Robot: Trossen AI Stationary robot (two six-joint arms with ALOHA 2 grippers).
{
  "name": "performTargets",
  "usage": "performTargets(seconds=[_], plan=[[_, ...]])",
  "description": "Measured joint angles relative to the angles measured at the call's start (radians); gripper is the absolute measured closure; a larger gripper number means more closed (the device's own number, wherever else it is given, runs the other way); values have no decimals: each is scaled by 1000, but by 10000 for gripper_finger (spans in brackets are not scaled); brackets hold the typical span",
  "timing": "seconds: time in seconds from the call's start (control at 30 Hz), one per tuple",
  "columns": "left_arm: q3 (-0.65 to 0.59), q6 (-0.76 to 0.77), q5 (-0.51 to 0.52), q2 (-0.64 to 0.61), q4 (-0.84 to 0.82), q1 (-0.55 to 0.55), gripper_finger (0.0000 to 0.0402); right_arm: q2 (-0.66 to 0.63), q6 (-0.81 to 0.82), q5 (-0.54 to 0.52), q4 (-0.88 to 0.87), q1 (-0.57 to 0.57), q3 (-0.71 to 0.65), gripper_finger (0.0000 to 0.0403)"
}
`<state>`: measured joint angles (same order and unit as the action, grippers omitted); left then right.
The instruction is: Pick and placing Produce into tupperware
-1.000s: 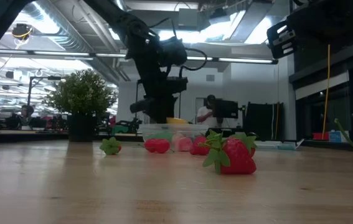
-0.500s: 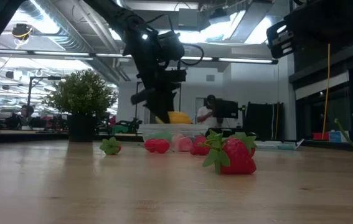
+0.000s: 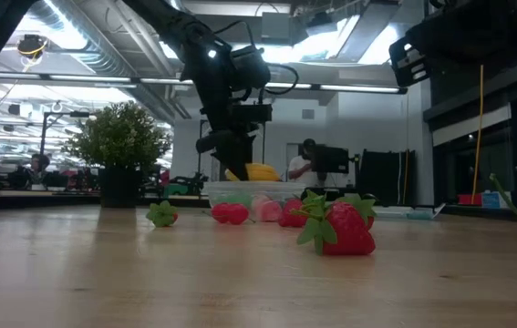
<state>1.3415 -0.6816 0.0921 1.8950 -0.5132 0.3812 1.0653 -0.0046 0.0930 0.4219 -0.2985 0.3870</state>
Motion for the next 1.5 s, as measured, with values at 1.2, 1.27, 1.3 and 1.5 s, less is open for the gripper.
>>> performTargets(seconds=[1.2,1.27,1.3,1.5], plan=[[0,-36,0,-1,5,-42,254,727,-79,-74,185,541,440,402],[0,-44,-1,-1,5,-42,254,746,-67,-49,159,555,463,402],[1,-53,0,-1,5,-43,254,753,-53,-46,135,561,472,402],[1,-61,2,-1,6,-42,254,778,-23,-45,70,582,478,402]])
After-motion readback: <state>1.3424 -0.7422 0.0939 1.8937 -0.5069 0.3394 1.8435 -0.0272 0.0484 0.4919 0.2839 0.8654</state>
